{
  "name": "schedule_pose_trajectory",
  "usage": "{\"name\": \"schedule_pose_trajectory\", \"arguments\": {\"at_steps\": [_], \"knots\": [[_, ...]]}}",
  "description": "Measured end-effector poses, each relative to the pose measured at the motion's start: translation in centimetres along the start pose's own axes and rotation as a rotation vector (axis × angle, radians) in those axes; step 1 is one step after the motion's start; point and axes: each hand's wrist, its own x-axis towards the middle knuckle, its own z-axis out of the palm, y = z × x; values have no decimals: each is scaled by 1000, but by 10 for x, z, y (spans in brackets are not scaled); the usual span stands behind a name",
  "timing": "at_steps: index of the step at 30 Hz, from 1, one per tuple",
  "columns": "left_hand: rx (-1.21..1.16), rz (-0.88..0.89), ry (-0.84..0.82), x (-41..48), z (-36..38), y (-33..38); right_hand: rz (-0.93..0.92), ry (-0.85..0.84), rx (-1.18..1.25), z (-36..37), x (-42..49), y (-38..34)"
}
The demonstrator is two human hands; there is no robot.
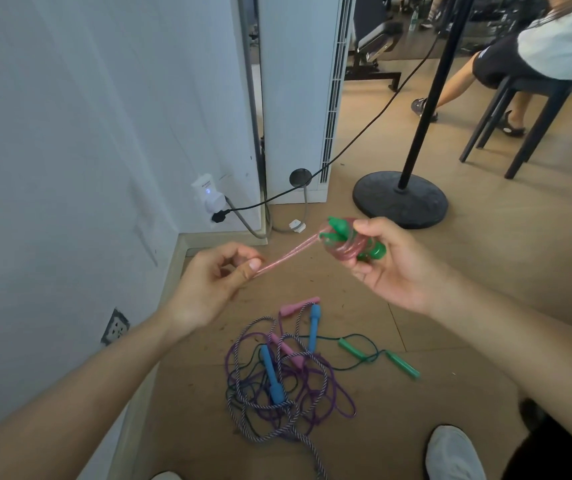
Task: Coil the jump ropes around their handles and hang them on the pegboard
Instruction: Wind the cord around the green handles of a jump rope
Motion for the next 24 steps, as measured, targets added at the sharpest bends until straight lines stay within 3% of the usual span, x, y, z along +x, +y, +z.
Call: {"name": "schedule_pose_trajectory", "arguments": {"at_steps": [3,7,10,13,16,18,21,24], "knots": [[59,59,-17,-4,2,2,-11,180,137,-1,3,-1],[207,151,-172,-14,9,10,-39,336,182,1,3,2],[374,339,-283,-20,20,21,-94,348,109,1,5,11],[405,422,-305,-23,30,32,-167,359,-124,2,7,24],[308,396,-282,-22,34,41,-238,311,-520,7,2,38],[228,349,-240,-20,33,44,-234,186,-680,9,-1,41],[172,269,-166,-16,31,40,-91,-37,-730,10,-2,39],[136,162,-50,-11,26,33,16,-119,-724,8,-3,36]]}}
